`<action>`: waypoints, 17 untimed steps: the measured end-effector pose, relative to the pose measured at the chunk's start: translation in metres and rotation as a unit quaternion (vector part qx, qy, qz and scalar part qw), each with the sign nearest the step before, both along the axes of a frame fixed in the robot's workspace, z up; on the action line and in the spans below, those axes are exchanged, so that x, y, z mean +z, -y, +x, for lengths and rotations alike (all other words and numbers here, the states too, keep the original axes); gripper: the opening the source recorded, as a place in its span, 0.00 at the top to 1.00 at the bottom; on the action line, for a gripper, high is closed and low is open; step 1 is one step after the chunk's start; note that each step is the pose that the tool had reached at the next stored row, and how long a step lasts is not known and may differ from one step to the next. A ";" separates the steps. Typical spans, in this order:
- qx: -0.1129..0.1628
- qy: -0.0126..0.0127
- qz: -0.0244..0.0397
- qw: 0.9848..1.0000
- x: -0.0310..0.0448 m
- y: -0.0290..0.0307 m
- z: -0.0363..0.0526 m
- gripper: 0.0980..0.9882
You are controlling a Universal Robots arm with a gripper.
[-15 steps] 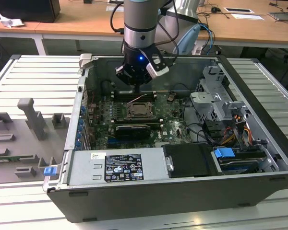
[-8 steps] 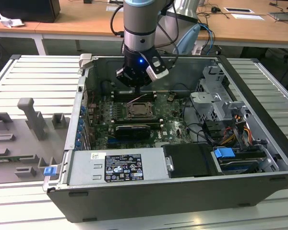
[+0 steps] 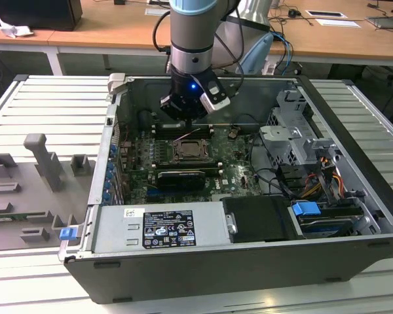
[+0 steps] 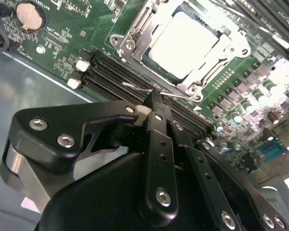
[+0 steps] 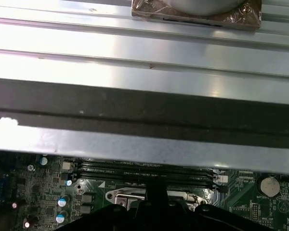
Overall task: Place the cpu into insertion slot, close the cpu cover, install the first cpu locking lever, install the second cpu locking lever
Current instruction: 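Install the first cpu locking lever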
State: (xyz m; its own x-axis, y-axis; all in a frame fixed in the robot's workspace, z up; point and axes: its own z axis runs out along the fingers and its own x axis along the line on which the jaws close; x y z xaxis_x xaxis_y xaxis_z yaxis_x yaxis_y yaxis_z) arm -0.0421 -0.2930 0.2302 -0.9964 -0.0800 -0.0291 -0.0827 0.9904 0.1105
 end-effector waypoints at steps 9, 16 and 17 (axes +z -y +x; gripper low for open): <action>-0.005 0.000 0.000 1.000 -0.0041 -0.0004 0.0093 0.99; -0.005 0.000 0.000 1.000 -0.0153 -0.0022 0.0137 0.99; -0.005 0.000 0.000 1.000 -0.0172 -0.0023 0.0149 0.99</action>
State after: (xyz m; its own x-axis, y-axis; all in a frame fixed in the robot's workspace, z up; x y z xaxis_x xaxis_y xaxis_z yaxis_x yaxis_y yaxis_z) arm -0.0273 -0.2907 0.2129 -0.9971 -0.0699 -0.0292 -0.0727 0.9912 0.1105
